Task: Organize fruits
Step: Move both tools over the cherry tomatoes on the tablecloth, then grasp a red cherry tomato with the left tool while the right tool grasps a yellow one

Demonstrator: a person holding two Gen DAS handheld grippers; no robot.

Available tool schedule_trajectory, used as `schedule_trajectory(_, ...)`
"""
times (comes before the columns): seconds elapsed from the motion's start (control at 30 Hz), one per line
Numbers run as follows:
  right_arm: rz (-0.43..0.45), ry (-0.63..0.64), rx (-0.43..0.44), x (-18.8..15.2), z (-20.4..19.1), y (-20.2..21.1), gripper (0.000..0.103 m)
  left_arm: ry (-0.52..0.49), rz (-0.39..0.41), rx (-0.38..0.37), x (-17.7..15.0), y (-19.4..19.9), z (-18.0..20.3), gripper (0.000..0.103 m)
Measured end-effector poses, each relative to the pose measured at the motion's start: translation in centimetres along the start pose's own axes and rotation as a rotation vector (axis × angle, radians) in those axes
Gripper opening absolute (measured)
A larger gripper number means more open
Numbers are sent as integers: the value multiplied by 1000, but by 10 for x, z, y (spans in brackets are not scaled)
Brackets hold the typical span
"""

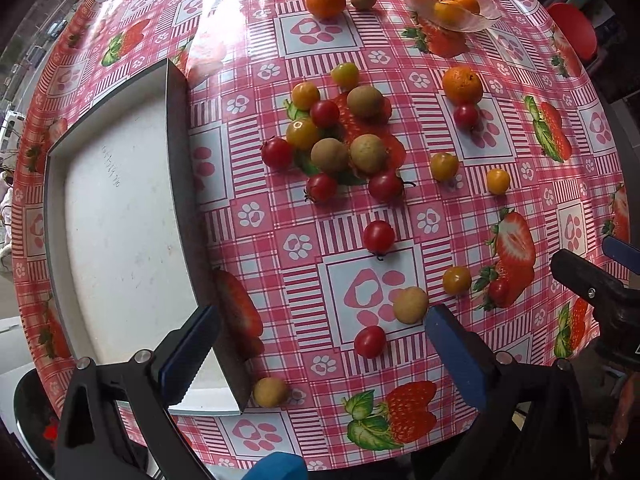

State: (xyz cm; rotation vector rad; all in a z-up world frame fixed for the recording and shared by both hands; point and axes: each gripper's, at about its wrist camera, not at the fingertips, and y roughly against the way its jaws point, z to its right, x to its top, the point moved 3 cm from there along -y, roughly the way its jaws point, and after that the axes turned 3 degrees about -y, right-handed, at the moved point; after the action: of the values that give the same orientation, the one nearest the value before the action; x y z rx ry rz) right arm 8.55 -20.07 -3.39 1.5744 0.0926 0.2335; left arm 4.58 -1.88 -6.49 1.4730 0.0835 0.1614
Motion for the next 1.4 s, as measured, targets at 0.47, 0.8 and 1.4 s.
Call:
schedule_trajectory(0.47, -27, 31, 26, 24, -4, -28, 103, 119, -5, 136, 46, -65, 4, 103)
schedule_trajectory(0.8, -31, 78, 58, 46, -18, -48, 100, 139, -31, 224, 63, -118, 15, 103)
schedule_trajectory(1.4, -6, 136, 92, 71, -60, -74, 22, 104, -1, 206, 75, -102, 50, 22)
